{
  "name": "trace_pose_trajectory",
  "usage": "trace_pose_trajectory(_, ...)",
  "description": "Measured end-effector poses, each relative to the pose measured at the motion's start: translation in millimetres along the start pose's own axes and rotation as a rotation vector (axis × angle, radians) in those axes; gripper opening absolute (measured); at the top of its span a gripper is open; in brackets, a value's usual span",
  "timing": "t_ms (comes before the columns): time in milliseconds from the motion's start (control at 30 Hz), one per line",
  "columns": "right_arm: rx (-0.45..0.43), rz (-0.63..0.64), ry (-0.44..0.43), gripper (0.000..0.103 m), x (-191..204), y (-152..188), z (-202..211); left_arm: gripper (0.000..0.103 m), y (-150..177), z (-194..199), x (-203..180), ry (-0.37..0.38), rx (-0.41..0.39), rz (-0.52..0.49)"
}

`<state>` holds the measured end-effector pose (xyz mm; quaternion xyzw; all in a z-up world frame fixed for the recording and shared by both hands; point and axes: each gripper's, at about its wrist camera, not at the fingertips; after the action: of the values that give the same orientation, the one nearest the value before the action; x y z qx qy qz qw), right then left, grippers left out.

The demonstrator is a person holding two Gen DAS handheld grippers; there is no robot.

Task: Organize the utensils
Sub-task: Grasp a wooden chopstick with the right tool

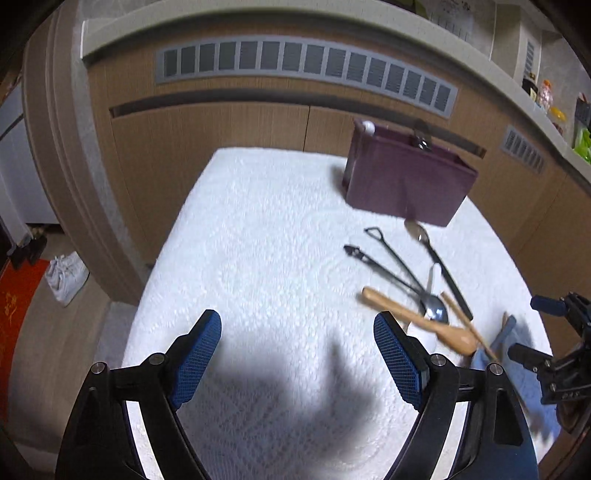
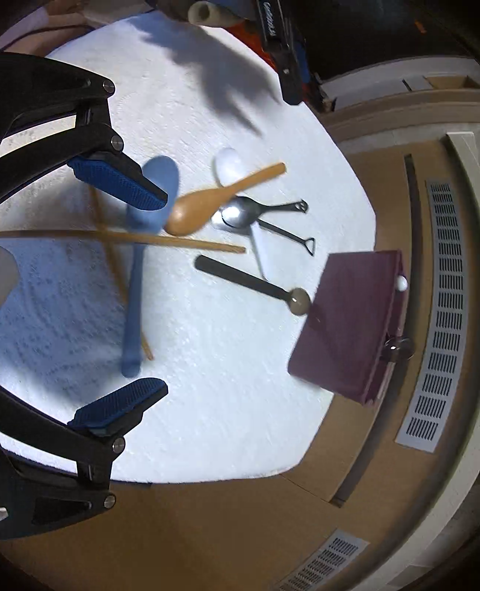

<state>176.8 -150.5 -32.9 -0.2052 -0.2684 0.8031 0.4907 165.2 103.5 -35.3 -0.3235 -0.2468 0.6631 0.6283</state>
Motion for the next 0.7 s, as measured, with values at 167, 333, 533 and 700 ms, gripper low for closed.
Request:
trace_pose_trajectory(167,0.035,-0.058,-0.039,0.065,-5.5,-2.4,-13.2,0.085,2.0,-11.1,-2.3,0.014,0.022,0.013)
trace_pose_trajectory(333,0.081,-0.106,-0.130,0.025,5.4,-7.4,-34.1,0.085,-5.7,-23.1,-24.5,0.078,0.042,-0.042)
trace_pose_trajectory(533,0.099,-0.094,-0.012,0.006,-3.0,-5.6,-40.0,0.085,-13.1,-37.7,-62.1,0.192,0.075,-0.144)
trace_pose_trajectory(700,0.089,-0.235,0.007,0.012,-45.6,0.9,-32.0,0.083,-26.6,-62.0,-85.7,0.276,0.101,-0.197)
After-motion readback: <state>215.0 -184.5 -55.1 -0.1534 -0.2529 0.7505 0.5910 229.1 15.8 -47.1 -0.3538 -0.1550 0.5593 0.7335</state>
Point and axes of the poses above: each gripper's, at about its wrist camera, not at the fingertips, and z roughly against the way its jaws point, x to its left, y to its underside, and after that the axes turned 5 degrees about -x, right-handed
